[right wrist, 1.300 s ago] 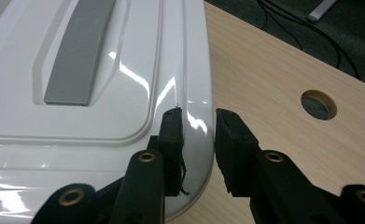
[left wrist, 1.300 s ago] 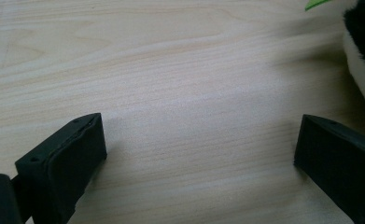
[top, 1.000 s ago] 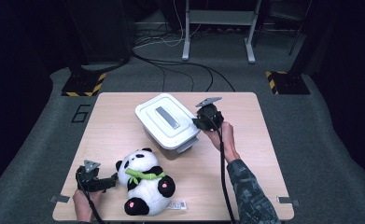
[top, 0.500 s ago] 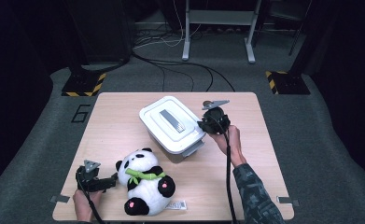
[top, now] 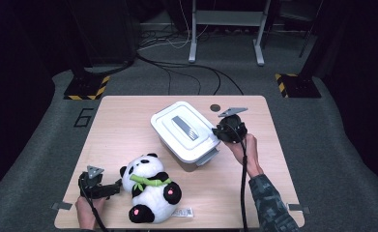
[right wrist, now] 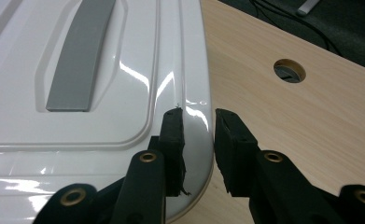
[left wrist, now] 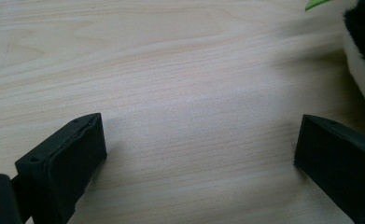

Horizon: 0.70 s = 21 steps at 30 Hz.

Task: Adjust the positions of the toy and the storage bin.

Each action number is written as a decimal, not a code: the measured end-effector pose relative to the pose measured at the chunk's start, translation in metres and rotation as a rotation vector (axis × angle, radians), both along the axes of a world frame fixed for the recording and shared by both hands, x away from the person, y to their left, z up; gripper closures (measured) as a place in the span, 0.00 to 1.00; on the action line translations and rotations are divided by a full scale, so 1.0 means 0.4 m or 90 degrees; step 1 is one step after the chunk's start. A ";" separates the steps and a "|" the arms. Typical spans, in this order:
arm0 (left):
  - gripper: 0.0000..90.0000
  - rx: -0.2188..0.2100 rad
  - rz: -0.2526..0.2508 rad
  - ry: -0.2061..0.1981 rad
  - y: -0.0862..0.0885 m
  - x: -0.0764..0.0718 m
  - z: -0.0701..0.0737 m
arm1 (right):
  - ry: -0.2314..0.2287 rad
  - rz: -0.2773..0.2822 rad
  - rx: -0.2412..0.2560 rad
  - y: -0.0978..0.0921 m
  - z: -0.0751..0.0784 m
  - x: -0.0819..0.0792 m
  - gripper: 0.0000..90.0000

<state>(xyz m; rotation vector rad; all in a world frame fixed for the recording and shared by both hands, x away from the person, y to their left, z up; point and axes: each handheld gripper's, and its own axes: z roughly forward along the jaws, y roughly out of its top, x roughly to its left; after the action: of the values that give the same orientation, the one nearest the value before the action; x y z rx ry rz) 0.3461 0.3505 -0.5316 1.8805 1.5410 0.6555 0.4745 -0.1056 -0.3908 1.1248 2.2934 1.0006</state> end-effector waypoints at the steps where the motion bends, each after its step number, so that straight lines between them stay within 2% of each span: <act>1: 0.02 0.000 0.000 0.000 0.000 0.000 0.000 | 0.000 0.000 0.000 0.000 0.000 0.000 0.81; 19: 0.02 0.000 0.001 0.001 0.000 -0.001 0.000 | 0.013 0.026 0.009 -0.023 0.003 -0.021 0.81; 21: 0.02 0.000 0.001 0.001 0.000 -0.001 0.000 | 0.021 0.024 0.013 -0.024 0.004 -0.024 0.81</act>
<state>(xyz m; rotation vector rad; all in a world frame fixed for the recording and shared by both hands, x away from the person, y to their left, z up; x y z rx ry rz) 0.3459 0.3504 -0.5315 1.8810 1.5430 0.6557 0.4649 -0.1152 -0.3892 1.1182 2.3430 1.0295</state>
